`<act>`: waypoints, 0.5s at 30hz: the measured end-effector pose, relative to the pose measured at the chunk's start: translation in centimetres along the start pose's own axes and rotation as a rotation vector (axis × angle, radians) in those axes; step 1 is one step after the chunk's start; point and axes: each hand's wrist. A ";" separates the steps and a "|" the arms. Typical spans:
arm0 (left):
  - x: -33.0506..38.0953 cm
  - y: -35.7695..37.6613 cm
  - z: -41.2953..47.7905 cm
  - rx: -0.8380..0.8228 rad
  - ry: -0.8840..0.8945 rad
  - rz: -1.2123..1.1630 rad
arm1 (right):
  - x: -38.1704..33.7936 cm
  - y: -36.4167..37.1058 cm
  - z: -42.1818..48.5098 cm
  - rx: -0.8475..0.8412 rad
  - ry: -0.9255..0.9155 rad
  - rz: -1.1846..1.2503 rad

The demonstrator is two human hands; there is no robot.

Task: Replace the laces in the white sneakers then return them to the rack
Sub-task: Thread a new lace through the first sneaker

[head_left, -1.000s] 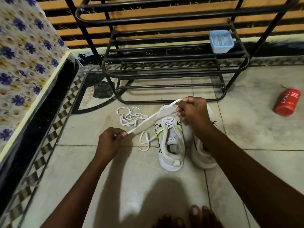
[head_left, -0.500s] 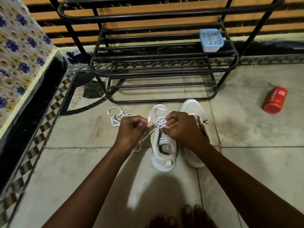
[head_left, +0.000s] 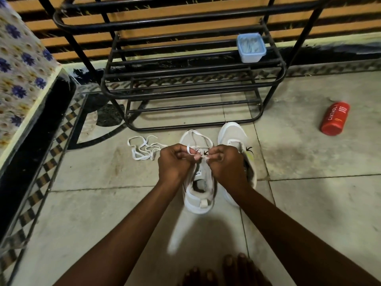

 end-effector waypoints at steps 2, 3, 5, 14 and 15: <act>-0.2 0.4 0.2 0.044 -0.036 -0.013 | 0.2 0.0 0.1 0.003 0.012 0.021; -0.2 0.5 0.4 0.055 -0.049 -0.013 | 0.3 0.1 0.1 0.003 0.019 0.029; -0.5 0.8 0.5 0.069 -0.056 0.009 | 0.5 0.2 0.2 0.002 0.028 0.043; -1.3 1.0 0.6 0.104 0.039 0.118 | 1.1 0.3 0.7 -0.023 0.068 0.116; -1.3 1.1 0.6 0.110 0.042 0.114 | 1.1 0.3 0.7 -0.024 0.065 0.121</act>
Point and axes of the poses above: each hand's wrist, its own z-axis towards the middle knuckle, its own y-axis out of the palm, x = y × z, and after that the axes turned 5 degrees about -x, right-handed
